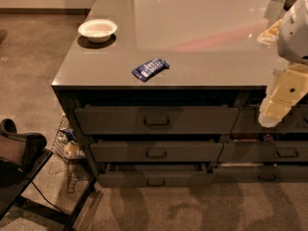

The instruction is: Open bottom drawer

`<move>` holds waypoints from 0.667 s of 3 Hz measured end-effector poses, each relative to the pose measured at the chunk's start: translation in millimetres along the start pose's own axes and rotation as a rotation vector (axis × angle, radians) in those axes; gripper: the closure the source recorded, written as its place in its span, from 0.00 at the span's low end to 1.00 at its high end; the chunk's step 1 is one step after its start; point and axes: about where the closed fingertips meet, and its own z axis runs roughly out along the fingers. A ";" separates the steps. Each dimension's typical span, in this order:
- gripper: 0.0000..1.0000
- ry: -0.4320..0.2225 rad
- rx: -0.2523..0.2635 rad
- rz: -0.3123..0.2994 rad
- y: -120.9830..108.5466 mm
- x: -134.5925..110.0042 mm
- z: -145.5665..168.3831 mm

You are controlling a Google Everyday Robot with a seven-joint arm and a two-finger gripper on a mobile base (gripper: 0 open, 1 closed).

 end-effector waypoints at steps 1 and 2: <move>0.00 -0.003 0.008 -0.001 0.0 -0.6 -0.7; 0.00 -0.012 0.023 0.001 4.7 5.5 15.2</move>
Offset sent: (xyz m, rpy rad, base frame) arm -0.0009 -0.0080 -0.0562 0.0208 -0.0450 -0.0086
